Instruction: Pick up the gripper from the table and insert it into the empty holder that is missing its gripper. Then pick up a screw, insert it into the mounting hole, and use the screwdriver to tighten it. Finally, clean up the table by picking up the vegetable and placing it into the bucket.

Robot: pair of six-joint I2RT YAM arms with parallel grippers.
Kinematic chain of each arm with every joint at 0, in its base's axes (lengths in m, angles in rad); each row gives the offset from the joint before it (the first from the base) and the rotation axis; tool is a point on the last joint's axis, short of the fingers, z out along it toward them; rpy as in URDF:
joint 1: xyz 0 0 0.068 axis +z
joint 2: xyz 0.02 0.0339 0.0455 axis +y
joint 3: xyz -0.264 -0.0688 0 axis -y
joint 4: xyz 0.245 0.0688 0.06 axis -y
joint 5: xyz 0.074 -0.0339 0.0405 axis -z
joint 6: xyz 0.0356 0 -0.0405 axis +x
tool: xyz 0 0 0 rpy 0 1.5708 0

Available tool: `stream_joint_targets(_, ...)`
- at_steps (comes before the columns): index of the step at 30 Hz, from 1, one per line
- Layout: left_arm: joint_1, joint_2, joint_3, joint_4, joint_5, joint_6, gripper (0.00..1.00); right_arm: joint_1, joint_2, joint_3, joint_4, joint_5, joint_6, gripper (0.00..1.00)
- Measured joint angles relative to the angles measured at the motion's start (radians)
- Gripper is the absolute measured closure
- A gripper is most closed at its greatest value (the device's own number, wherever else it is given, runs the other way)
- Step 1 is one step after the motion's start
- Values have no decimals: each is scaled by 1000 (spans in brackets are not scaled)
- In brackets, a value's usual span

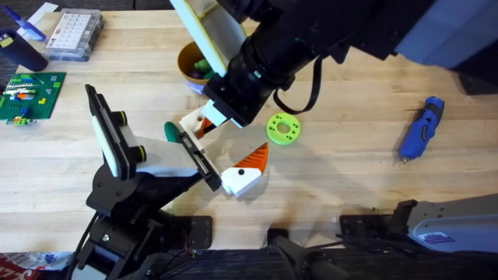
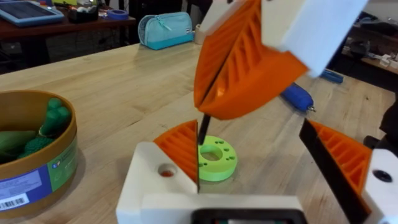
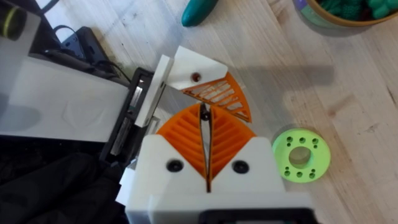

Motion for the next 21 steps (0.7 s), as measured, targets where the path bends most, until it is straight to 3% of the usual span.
stream_joint_targets(21,0,0,0,0,-2,-1,6,2,-34,19,46,-11,-35,992)
